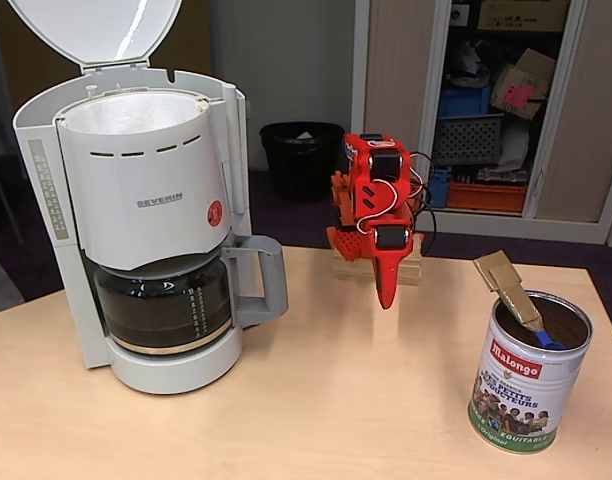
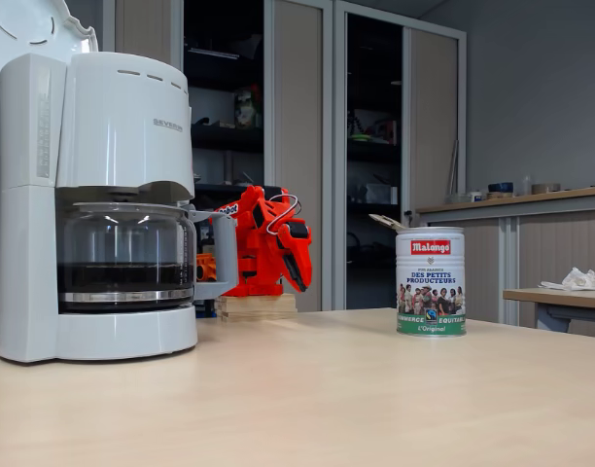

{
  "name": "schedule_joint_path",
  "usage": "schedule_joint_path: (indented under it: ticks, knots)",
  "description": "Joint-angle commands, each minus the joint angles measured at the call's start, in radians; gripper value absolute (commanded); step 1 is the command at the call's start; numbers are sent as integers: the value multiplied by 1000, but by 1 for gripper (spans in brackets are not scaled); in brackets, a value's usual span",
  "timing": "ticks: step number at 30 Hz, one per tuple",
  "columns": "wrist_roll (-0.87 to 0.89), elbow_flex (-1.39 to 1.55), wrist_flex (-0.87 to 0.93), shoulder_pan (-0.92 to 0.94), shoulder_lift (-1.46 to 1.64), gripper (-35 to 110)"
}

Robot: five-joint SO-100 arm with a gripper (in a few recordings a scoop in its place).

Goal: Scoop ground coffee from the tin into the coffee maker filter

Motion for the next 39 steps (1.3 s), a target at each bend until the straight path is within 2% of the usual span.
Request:
schedule_joint_path:
  ticks: [1, 9, 14, 21, 25, 28, 33, 39]
  knots:
    - [-15, 6, 11, -11, 12, 0]
    - [-14, 6, 11, -64, 12, 0]
    - [-29, 6, 9, -3, 12, 0]
    - [-23, 6, -193, -83, 12, 0]
    - [100, -28, -305, -75, 14, 0]
    - [523, -44, -399, -8, 14, 0]
    - [431, -114, -477, -60, 15, 0]
    - [403, -186, -460, -54, 14, 0]
